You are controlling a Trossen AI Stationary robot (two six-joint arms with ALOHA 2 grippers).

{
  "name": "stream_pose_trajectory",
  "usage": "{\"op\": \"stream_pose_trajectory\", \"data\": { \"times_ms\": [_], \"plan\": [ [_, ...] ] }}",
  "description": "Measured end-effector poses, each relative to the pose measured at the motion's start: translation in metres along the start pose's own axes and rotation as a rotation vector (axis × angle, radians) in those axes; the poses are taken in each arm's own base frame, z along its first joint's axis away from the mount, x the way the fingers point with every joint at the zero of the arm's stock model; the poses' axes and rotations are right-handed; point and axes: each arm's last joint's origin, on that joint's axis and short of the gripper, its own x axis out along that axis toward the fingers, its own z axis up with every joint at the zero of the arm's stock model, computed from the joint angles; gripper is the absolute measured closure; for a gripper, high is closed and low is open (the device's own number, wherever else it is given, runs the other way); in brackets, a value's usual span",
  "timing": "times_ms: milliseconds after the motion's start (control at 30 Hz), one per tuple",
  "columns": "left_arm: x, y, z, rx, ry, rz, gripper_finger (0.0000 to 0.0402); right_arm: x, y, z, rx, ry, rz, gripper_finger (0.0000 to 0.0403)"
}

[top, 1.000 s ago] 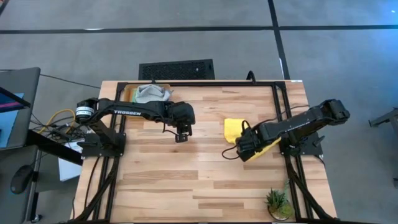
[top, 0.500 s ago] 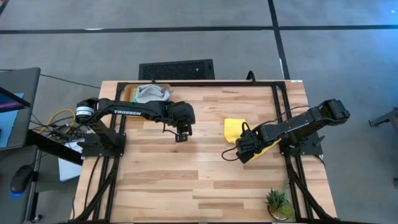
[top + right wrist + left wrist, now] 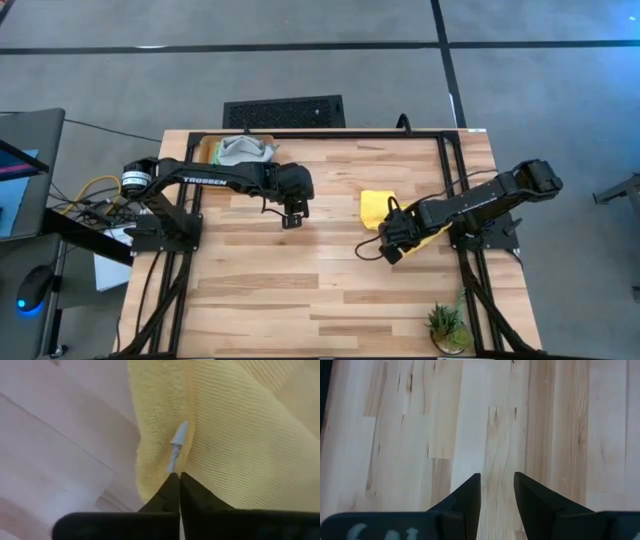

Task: Fold microfiber towels
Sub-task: Fold the yellow microfiber cloth

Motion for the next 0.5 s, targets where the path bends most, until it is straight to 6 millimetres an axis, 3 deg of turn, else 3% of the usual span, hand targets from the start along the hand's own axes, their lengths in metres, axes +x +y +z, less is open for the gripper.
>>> {"op": "stream_pose_trajectory", "data": {
  "times_ms": [267,500],
  "plan": [
    [0.0,0.0,0.0,-0.019,0.001,0.0,0.0292,-0.012,0.012,0.007,-0.078,-0.052,0.059,0.0397],
    [0.006,-0.003,0.001,-0.005,-0.073,0.003,0.0292,-0.049,0.026,0.018,-0.208,-0.195,0.0,0.0398]
  ]
}}
